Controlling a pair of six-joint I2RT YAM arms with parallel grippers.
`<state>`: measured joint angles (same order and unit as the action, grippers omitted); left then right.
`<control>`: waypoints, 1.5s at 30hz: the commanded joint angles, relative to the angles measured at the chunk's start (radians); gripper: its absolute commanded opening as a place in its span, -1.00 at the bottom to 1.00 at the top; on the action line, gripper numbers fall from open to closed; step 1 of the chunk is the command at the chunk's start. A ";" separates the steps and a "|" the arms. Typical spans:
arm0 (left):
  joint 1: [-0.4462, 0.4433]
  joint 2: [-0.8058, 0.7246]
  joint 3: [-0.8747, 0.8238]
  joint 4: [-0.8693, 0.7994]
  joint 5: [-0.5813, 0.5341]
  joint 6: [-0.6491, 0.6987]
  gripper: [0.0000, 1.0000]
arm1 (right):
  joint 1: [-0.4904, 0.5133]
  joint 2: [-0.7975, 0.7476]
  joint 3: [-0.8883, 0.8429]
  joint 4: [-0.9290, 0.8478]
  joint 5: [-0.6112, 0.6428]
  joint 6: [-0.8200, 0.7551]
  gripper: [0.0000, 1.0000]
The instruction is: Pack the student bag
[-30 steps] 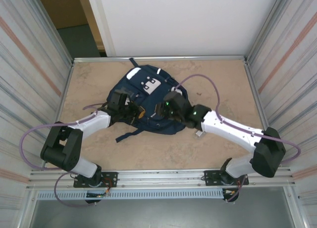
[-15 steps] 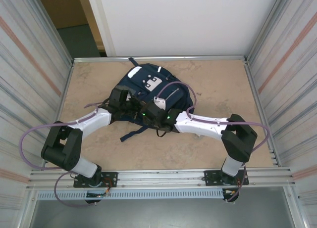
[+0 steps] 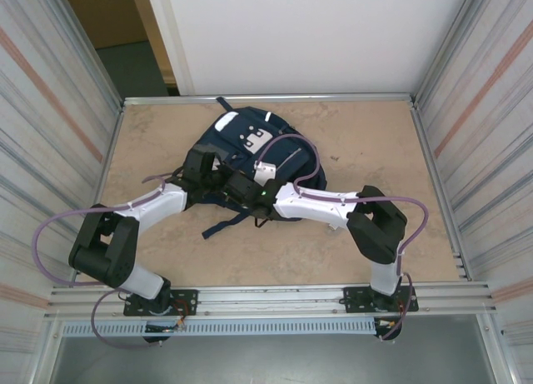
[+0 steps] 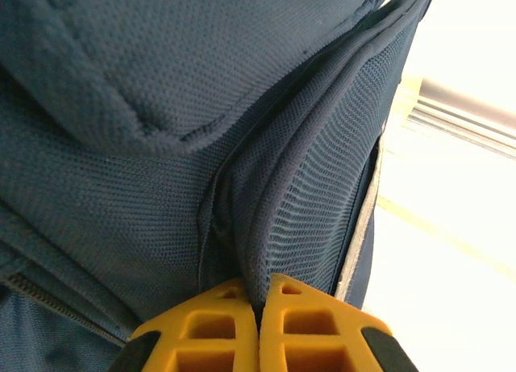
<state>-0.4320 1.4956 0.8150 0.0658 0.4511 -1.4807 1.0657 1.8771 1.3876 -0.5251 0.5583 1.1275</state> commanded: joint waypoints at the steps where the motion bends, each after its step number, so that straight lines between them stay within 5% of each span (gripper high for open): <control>1: 0.012 -0.037 -0.002 0.009 0.027 0.066 -1.00 | -0.007 -0.023 -0.016 -0.027 0.069 0.017 -1.00; 14: 0.099 0.092 0.135 -0.148 0.047 0.388 -1.00 | -0.125 -0.371 -0.359 0.036 -0.398 -0.520 -1.00; 21: 0.156 0.234 0.287 -0.237 0.184 0.503 -1.00 | -0.307 -0.430 -0.449 0.106 -0.862 -0.813 -1.00; 23: 0.158 0.264 0.344 -0.257 0.162 0.537 -1.00 | -0.301 -0.407 -0.425 0.144 -0.885 -0.841 -1.00; 26: 0.166 0.320 0.450 -0.313 0.133 0.572 -0.60 | -0.279 -0.333 -0.352 0.209 -0.911 -0.853 -1.00; 28: 0.174 0.328 0.479 -0.339 0.147 0.562 -0.50 | -0.263 -0.269 -0.282 0.240 -0.925 -0.851 -1.00; 36: 0.201 0.117 0.283 -0.477 0.095 0.586 -0.35 | -0.213 -0.069 -0.112 0.332 -0.931 -0.859 -1.00; 45: 0.113 -0.015 0.084 -0.373 0.058 0.427 -0.33 | -0.171 0.015 -0.099 0.480 -1.022 -0.779 -1.00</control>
<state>-0.3016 1.5131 0.9379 -0.3065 0.5346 -0.9932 0.8772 1.8832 1.2552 -0.1608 -0.3775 0.3218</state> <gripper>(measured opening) 0.336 0.050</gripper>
